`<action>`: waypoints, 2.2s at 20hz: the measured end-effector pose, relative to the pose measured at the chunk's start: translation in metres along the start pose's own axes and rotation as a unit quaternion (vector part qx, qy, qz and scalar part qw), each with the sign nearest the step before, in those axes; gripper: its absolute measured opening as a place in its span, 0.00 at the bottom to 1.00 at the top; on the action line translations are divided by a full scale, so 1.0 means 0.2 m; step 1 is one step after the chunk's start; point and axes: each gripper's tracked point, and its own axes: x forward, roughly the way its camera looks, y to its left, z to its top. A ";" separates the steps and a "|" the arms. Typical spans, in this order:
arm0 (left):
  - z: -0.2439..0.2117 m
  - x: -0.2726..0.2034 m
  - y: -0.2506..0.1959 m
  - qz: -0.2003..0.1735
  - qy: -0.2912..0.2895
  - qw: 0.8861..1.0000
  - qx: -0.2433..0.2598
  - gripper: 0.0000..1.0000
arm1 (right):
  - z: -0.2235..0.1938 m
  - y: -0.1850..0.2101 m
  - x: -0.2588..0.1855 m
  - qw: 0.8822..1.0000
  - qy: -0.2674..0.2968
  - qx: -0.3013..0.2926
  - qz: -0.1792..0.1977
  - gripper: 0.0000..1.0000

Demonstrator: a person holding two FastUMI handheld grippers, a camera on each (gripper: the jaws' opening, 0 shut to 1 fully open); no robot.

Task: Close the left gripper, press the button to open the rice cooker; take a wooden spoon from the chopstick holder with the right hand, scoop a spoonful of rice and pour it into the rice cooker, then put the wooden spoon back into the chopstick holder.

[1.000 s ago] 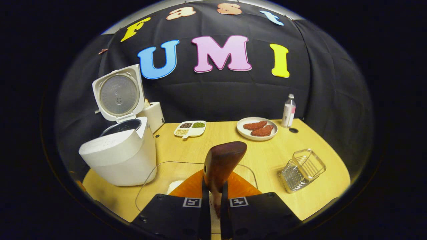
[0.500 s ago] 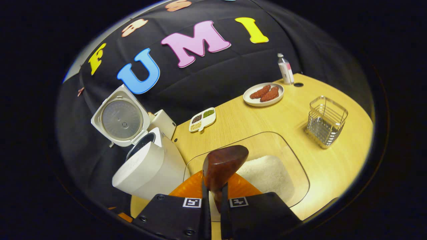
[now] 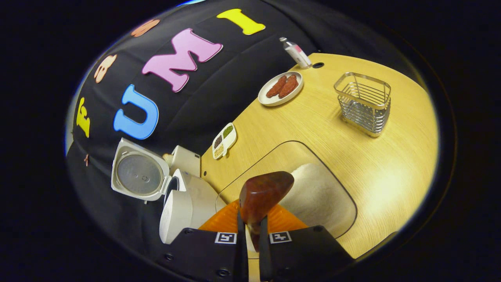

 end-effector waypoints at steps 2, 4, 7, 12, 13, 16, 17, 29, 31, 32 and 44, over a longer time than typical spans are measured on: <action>0.01 0.01 0.00 -0.003 -0.003 1.000 -0.003 0.96 | 0.07 -0.05 -0.04 1.000 -0.008 0.019 -0.009 0.16; 0.01 0.01 0.00 -0.006 -0.002 1.000 -0.007 0.96 | 0.17 -0.08 -0.08 0.999 -0.023 0.034 -0.017 0.16; 0.01 0.02 0.00 -0.009 -0.003 1.000 -0.013 0.96 | 0.29 -0.09 -0.14 0.997 -0.039 0.061 -0.020 0.16; 0.05 0.03 0.01 -0.007 -0.013 1.000 -0.019 0.96 | 0.47 0.00 -0.24 0.992 -0.049 0.113 -0.009 0.16; 0.06 0.03 0.02 -0.005 -0.015 1.000 -0.020 0.96 | 0.50 0.03 -0.25 0.991 -0.047 0.122 -0.003 0.16; 0.08 0.02 0.04 0.003 -0.019 0.999 -0.026 0.96 | 0.56 0.15 -0.25 0.987 -0.040 0.154 0.015 0.16; 0.10 0.02 0.05 0.006 -0.021 0.999 -0.029 0.96 | 0.58 0.20 -0.24 0.986 -0.035 0.161 0.023 0.16; 0.26 -0.05 0.29 0.061 -0.052 0.996 -0.039 0.96 | 0.55 1.00 -0.08 0.982 0.010 0.140 0.124 0.15; 0.27 -0.06 0.34 0.072 -0.055 0.995 -0.043 0.96 | 0.50 1.13 -0.03 0.981 0.020 0.137 0.136 0.15; 0.26 -0.07 0.36 0.075 -0.055 0.995 -0.048 0.96 | 0.49 1.19 -0.02 0.981 0.021 0.131 0.144 0.15; 0.14 -0.16 0.64 0.117 -0.044 0.988 -0.093 0.96 | 0.15 1.72 0.28 0.984 -0.011 -0.070 0.166 0.15</action>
